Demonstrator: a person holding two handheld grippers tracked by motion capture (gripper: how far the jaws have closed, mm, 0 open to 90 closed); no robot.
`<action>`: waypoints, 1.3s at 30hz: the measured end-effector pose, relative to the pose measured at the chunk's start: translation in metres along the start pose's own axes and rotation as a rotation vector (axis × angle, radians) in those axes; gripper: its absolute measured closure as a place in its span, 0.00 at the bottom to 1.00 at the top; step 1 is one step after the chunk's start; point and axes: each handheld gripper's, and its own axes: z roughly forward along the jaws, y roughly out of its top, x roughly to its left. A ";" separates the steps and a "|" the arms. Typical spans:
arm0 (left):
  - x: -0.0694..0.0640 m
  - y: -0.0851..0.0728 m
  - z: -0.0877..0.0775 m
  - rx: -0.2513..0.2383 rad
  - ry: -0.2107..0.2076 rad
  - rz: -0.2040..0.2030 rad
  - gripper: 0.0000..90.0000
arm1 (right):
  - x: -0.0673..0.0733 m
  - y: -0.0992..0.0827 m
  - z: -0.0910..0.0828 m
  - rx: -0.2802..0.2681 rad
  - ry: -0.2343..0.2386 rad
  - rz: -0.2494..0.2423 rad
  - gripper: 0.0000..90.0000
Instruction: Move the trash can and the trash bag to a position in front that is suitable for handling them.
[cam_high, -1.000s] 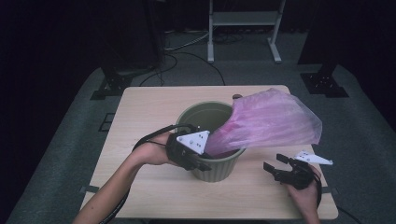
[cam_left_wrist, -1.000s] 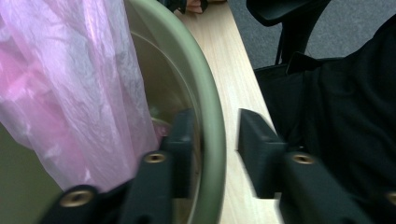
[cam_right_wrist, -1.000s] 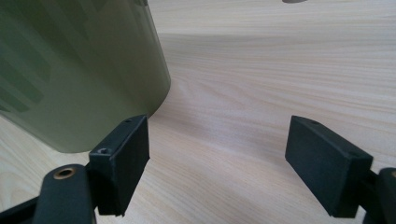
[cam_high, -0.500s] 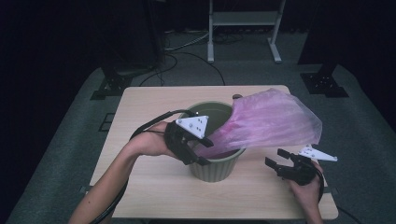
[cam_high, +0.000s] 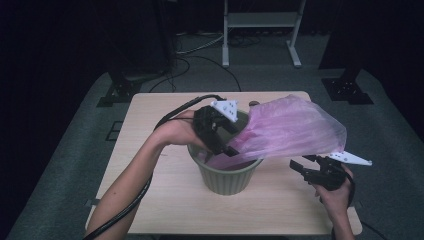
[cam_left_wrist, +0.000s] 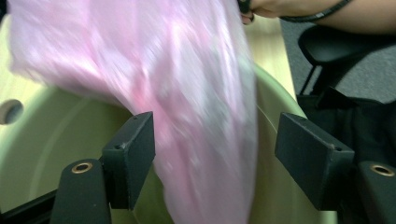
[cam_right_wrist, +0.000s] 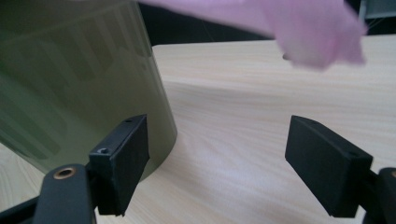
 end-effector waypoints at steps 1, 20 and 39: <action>0.002 0.005 0.001 0.003 0.004 0.005 0.31 | 0.000 0.002 0.000 -0.004 0.003 -0.002 0.23; 0.027 0.056 0.054 0.089 0.040 0.029 0.52 | 0.002 0.017 -0.004 -0.043 0.025 -0.044 0.23; 0.007 0.036 0.028 -0.033 0.067 0.081 1.00 | 0.009 0.019 0.003 -0.009 0.066 -0.046 0.23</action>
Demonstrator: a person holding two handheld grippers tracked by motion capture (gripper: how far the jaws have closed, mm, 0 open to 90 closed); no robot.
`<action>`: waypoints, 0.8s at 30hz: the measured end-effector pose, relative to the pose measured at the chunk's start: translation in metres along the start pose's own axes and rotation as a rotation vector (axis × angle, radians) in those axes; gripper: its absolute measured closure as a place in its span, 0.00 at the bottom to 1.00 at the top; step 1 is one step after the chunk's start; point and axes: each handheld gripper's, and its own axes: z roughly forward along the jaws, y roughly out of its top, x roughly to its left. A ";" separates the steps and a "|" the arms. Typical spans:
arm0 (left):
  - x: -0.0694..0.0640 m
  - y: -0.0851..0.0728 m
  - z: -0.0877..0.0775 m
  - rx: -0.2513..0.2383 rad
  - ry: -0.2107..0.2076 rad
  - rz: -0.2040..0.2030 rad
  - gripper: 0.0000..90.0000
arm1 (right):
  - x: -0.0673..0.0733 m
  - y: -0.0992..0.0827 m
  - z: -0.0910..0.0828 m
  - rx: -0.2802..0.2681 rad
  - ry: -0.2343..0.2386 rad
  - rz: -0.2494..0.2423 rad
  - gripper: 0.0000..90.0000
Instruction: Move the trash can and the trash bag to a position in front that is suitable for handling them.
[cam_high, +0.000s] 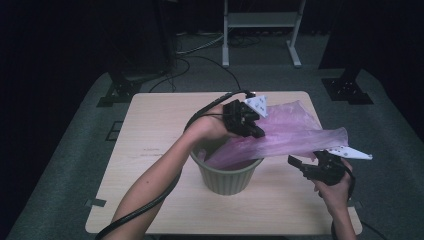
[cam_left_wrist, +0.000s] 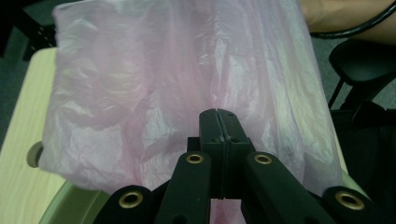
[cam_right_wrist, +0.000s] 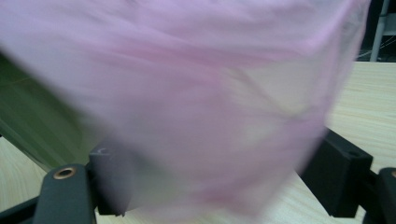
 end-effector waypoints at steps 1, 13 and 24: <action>-0.002 -0.002 -0.005 -0.019 0.002 0.001 1.00 | 0.000 0.000 0.000 0.005 0.000 -0.005 0.23; -0.033 -0.053 -0.057 -0.211 0.051 -0.026 1.00 | 0.016 0.033 -0.004 -0.012 0.065 -0.047 0.23; -0.042 -0.090 -0.057 -0.186 0.043 -0.056 1.00 | 0.053 0.083 0.016 0.011 0.209 -0.146 0.24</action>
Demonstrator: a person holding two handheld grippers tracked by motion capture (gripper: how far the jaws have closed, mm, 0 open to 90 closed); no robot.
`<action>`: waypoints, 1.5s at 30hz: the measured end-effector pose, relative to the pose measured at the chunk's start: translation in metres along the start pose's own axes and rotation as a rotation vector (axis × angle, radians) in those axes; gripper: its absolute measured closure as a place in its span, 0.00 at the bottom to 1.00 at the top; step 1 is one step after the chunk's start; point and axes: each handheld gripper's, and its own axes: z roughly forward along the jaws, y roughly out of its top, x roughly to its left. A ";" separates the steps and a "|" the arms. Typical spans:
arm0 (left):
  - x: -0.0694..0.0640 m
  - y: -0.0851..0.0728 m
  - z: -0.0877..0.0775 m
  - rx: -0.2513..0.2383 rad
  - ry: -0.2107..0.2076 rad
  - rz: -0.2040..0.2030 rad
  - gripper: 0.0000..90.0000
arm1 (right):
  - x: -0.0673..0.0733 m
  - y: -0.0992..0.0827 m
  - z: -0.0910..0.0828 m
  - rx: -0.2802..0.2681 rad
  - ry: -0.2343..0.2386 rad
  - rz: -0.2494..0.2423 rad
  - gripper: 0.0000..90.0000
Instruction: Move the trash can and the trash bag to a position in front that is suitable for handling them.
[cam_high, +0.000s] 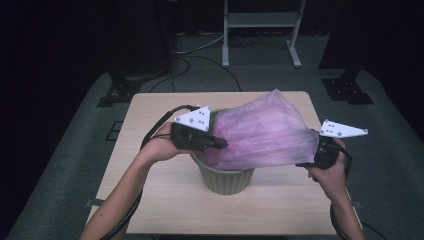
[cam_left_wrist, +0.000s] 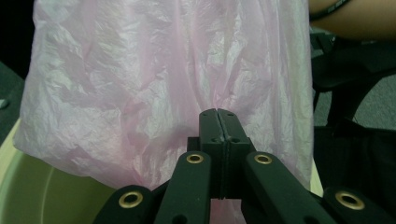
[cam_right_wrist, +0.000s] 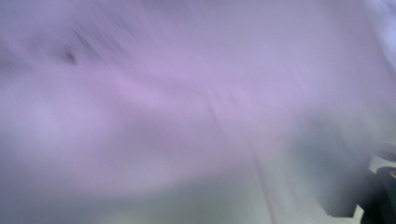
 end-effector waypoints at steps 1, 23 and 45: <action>0.000 -0.001 0.000 0.008 0.003 0.001 1.00 | 0.003 0.004 0.004 0.011 0.011 -0.014 0.24; -0.005 -0.003 0.014 0.071 -0.017 0.033 1.00 | 0.036 0.049 0.050 0.099 0.152 -0.123 0.27; -0.006 -0.003 0.019 0.072 -0.044 -0.005 0.87 | 0.053 0.066 0.052 0.150 0.165 -0.150 0.99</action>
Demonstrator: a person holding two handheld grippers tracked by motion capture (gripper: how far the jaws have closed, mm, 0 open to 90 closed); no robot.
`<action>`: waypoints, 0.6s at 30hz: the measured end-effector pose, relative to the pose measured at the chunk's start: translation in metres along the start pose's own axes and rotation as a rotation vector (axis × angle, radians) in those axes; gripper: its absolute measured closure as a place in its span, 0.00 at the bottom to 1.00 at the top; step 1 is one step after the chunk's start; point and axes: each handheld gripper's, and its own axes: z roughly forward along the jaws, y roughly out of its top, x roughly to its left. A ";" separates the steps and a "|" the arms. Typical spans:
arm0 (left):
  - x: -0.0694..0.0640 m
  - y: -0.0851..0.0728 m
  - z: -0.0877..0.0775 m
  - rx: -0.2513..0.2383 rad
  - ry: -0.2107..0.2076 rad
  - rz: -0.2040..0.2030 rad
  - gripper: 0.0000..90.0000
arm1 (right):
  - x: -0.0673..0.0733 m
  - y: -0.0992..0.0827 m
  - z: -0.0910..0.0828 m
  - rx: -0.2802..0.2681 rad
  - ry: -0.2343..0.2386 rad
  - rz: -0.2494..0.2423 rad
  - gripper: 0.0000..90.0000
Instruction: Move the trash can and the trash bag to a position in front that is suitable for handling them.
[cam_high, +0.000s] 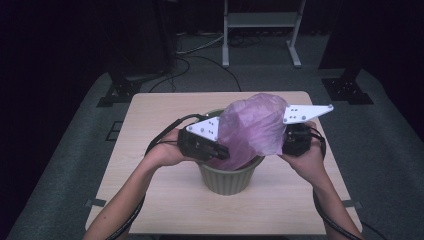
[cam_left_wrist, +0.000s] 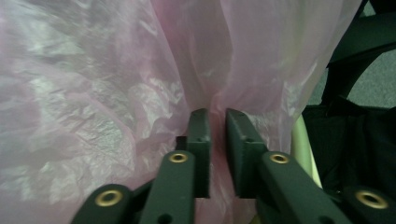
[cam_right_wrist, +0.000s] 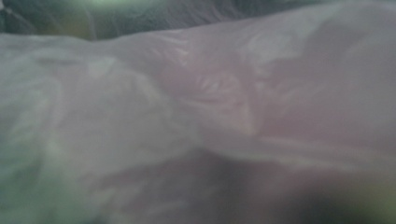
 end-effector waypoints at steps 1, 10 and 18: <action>0.000 0.000 -0.002 -0.002 -0.001 -0.008 0.84 | 0.001 0.001 0.001 0.011 -0.002 -0.007 0.99; 0.001 0.006 -0.032 -0.049 0.010 -0.037 0.66 | 0.012 0.008 0.012 0.121 0.003 -0.069 0.99; -0.001 0.029 -0.039 -0.107 0.017 -0.012 0.53 | 0.018 0.011 0.027 0.201 0.002 -0.112 0.99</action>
